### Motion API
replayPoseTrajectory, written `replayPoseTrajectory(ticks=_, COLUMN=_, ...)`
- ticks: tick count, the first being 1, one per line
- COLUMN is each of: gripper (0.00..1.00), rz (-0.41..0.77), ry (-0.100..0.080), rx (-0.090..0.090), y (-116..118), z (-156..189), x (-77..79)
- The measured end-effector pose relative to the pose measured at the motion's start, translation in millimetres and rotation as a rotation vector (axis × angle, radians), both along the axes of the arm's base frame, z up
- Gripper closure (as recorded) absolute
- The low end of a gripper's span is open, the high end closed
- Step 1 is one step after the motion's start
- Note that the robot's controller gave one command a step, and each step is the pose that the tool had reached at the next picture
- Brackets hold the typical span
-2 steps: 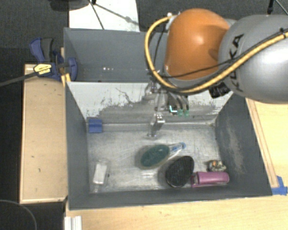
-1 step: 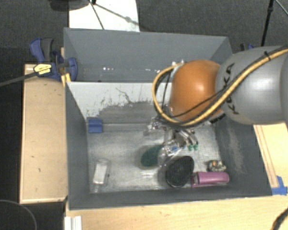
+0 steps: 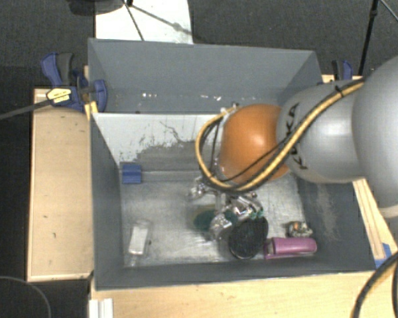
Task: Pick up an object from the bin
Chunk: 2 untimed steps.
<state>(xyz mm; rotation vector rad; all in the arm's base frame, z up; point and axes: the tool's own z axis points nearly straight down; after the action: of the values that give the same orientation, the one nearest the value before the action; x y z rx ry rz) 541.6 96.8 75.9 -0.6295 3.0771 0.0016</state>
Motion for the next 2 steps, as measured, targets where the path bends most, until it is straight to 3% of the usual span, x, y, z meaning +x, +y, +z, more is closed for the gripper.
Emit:
replayPoseTrajectory(ticks=1, gripper=1.0, rz=-0.006, ry=-0.004, rx=0.001, y=0.3, z=1.8, x=1.5)
replayPoseTrajectory(ticks=2, gripper=1.0, rz=0.09, ry=-0.01, rx=-0.001, y=-32.9, z=164.0, x=-10.5)
